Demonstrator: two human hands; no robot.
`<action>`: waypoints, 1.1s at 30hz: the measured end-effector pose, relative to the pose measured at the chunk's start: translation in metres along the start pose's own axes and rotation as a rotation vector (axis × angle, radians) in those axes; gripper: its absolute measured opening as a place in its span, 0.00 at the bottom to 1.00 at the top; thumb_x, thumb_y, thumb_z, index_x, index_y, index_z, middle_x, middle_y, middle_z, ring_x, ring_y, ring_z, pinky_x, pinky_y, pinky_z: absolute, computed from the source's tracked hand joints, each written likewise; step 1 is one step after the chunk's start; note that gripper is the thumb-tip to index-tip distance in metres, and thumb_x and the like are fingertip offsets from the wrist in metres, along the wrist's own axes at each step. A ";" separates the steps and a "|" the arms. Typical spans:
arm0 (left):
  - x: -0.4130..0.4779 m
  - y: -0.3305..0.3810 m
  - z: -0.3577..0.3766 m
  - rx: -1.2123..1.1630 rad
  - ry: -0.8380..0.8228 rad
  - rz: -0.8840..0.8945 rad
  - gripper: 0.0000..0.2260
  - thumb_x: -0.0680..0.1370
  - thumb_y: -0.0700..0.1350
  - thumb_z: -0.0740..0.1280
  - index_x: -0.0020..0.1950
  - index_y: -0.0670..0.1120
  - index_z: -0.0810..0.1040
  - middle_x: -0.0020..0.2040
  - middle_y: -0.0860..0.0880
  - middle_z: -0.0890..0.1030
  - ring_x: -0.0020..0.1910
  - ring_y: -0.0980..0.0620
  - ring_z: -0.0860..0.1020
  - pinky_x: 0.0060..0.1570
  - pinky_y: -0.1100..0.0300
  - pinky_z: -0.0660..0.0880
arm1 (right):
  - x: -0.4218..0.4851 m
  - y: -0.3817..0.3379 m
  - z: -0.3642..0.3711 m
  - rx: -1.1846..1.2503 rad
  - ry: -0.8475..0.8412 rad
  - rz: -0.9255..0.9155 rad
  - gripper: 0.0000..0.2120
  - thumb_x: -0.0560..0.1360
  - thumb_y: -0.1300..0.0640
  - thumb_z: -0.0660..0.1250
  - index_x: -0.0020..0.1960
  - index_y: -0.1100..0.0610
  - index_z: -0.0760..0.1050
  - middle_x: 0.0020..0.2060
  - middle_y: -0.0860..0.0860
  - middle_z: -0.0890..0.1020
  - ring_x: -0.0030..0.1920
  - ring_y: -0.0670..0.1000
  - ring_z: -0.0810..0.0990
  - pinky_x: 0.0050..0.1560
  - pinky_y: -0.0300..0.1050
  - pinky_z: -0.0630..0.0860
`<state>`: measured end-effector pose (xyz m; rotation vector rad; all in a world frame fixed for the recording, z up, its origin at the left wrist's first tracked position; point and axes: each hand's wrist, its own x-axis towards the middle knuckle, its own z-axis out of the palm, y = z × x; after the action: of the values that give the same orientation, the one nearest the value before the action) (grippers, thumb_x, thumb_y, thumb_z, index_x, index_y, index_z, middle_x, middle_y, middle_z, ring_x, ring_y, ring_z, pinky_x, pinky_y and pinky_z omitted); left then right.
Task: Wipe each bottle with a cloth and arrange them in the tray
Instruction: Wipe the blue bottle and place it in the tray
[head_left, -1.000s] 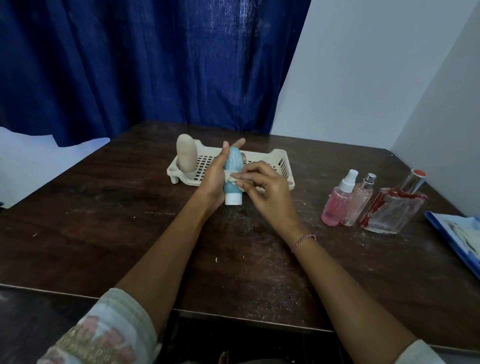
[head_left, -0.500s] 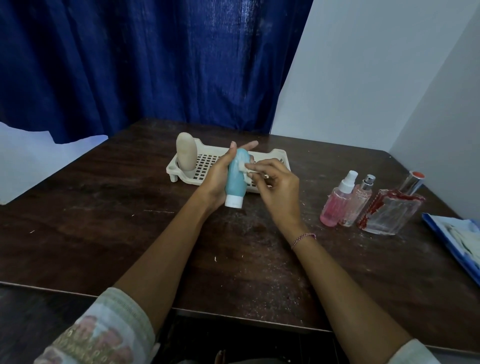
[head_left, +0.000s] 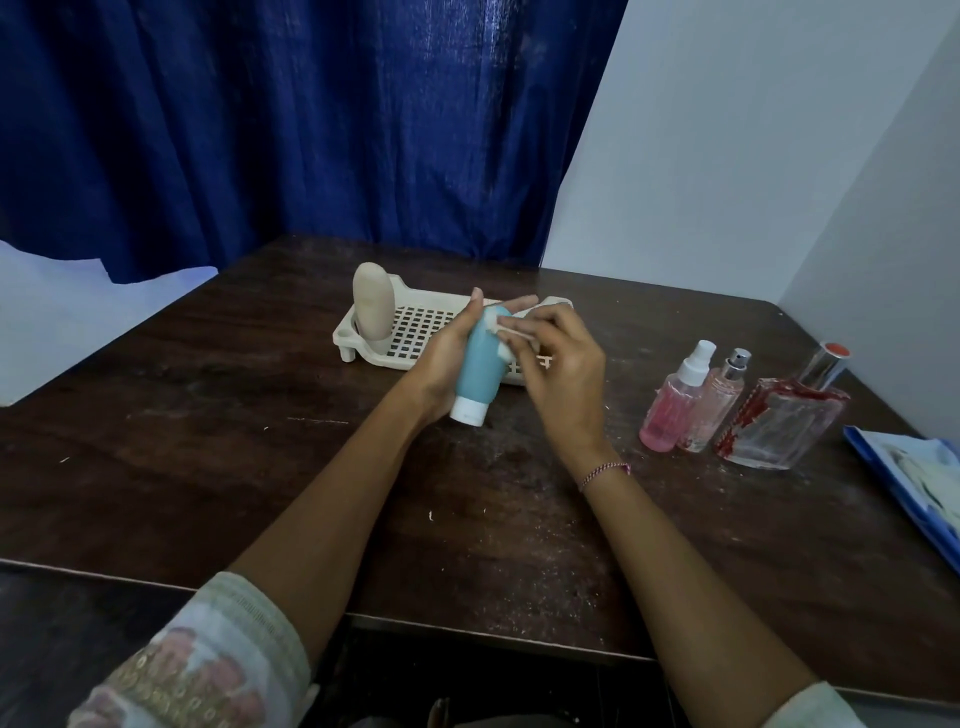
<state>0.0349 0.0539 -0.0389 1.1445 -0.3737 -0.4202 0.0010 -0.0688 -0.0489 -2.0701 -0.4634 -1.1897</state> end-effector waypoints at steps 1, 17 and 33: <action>-0.001 0.000 0.002 0.022 0.009 -0.006 0.24 0.82 0.58 0.47 0.55 0.50 0.81 0.46 0.51 0.84 0.42 0.54 0.77 0.43 0.59 0.71 | 0.001 0.002 -0.001 0.004 0.025 0.017 0.07 0.72 0.64 0.71 0.50 0.62 0.81 0.45 0.48 0.77 0.47 0.39 0.74 0.51 0.30 0.72; -0.003 0.001 0.007 0.379 0.162 -0.020 0.36 0.76 0.67 0.36 0.47 0.49 0.78 0.34 0.48 0.81 0.34 0.52 0.78 0.34 0.61 0.75 | 0.004 0.002 -0.003 -0.065 -0.025 0.054 0.07 0.75 0.62 0.68 0.52 0.63 0.80 0.44 0.54 0.78 0.44 0.45 0.75 0.47 0.29 0.71; -0.008 0.004 0.013 0.488 0.209 0.125 0.22 0.80 0.60 0.44 0.43 0.51 0.73 0.40 0.48 0.78 0.38 0.55 0.77 0.39 0.62 0.74 | 0.003 -0.001 0.000 -0.191 -0.045 -0.104 0.10 0.76 0.60 0.64 0.53 0.62 0.80 0.47 0.55 0.79 0.49 0.48 0.73 0.52 0.35 0.69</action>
<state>0.0220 0.0496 -0.0313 1.6144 -0.3716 -0.0942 0.0020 -0.0680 -0.0456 -2.2623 -0.5010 -1.2942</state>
